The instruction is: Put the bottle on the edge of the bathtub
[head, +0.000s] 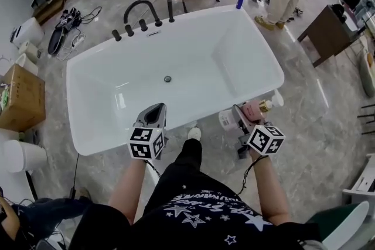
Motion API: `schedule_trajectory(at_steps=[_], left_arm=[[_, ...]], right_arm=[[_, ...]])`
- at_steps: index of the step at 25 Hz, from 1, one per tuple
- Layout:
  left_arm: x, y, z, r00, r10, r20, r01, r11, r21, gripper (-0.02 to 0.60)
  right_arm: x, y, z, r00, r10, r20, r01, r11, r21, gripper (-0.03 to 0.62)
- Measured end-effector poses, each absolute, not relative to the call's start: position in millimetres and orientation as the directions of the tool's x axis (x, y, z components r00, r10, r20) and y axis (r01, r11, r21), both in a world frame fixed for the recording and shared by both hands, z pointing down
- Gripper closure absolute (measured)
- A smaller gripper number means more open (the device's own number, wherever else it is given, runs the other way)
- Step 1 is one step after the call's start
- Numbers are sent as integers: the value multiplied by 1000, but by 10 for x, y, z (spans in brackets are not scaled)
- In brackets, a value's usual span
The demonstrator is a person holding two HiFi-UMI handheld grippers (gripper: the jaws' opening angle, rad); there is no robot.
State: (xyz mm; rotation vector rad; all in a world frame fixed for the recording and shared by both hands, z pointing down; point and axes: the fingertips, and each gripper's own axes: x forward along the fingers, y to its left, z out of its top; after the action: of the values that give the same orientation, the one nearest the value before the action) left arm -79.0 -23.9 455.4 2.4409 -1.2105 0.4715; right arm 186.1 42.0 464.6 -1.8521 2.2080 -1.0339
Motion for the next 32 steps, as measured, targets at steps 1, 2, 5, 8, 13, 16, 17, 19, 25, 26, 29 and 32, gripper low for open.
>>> schedule_trajectory(at_steps=[1, 2, 5, 8, 13, 16, 17, 19, 25, 26, 29, 32], left_arm=[[-712, -382, 4581, 575, -682, 452, -807, -563, 178, 566], [-637, -537, 4597, 576, -681, 451, -805, -568, 172, 566], [-423, -1018, 4615, 583, -677, 449, -798, -582, 157, 566], [-262, -1466, 4654, 588, -668, 455, -795, -582, 172, 566], [-130, -2132, 4803, 591, -654, 473, -794, -575, 198, 566], [-49, -2443, 4910, 590, -643, 488, -795, -568, 212, 566], [-25, -2548, 4930, 589, -643, 490, -796, -566, 214, 566], [-5, -2755, 4950, 584, -647, 491, -800, -560, 213, 566], [-104, -3080, 5142, 542, -669, 509, -834, -503, 226, 566], [-132, -3118, 5194, 532, -674, 512, -841, -492, 227, 566], [-206, -3267, 5308, 499, -697, 516, -862, -462, 209, 566], [-285, -3443, 5377, 451, -730, 514, -891, -404, 207, 566]], right_arm=[[1918, 289, 4665, -268, -897, 352, -844, 43, -534, 361], [1972, 140, 4685, -271, -895, 354, -845, 45, -533, 361], [2136, -380, 4741, -272, -889, 369, -851, 43, -524, 361], [2275, -916, 4771, -257, -888, 381, -861, 32, -508, 361], [2434, -1746, 4821, -222, -900, 375, -859, -2, -513, 361], [2520, -2173, 4824, -208, -902, 379, -865, -11, -502, 361], [2543, -2316, 4820, -206, -902, 379, -869, -9, -494, 361], [2565, -2598, 4815, -205, -903, 377, -875, -3, -483, 361], [2538, -3252, 5032, -235, -883, 407, -890, 28, -454, 361], [2532, -3341, 5106, -239, -878, 416, -892, 29, -451, 361], [2515, -3627, 5313, -249, -869, 428, -888, 29, -458, 361], [2503, -3963, 5465, -270, -862, 429, -889, 52, -455, 361]])
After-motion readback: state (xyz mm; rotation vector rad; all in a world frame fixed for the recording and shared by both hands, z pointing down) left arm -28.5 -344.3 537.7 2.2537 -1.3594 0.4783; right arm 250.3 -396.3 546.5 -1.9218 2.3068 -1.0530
